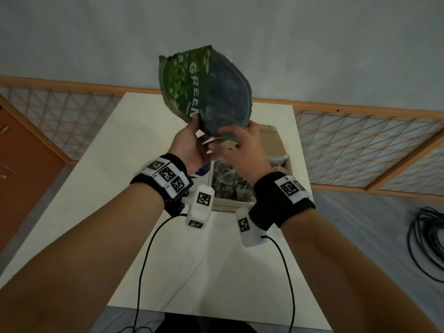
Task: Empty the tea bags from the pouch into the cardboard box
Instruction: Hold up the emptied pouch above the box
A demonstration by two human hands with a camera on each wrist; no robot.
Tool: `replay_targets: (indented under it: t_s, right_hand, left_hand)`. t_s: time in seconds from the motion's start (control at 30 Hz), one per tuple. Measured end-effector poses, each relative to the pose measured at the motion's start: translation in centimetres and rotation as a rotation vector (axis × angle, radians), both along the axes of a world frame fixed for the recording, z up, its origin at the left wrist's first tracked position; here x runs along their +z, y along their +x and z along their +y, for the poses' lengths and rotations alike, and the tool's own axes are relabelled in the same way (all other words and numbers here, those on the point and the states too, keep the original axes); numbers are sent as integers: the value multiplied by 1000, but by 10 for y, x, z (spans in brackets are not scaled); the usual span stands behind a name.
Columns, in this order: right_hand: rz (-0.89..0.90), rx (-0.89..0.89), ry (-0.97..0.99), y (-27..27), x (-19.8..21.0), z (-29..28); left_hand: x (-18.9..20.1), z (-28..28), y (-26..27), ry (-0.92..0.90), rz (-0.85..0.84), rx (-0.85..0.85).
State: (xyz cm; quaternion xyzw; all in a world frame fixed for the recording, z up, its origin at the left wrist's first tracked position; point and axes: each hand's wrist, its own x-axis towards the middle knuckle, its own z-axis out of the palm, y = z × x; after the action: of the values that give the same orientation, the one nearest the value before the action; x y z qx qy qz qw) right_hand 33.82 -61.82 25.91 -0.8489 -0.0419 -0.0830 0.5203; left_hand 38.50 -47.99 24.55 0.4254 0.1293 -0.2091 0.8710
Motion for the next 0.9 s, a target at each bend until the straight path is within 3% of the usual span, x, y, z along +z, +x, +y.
replay_targets:
  t_s: [0.13, 0.37, 0.47, 0.6, 0.73, 0.9]
  right_hand:
    - [-165, -133, 20, 6, 9, -4]
    - [-111, -66, 66, 19, 33, -33]
    - [-66, 26, 158, 17, 45, -36]
    - [-8, -29, 375, 12, 62, -30]
    - [60, -59, 626, 5, 68, -8]
    - [294, 162, 343, -26, 48, 35]
  left_hand:
    - [10, -2, -11, 257, -79, -5]
    - [15, 54, -4, 863, -333, 419]
    - [20, 81, -5, 1051, -414, 289]
    - [29, 102, -19, 1134, -448, 92]
    - [37, 112, -35, 1123, -485, 230]
    - [49, 133, -41, 1056, -444, 368]
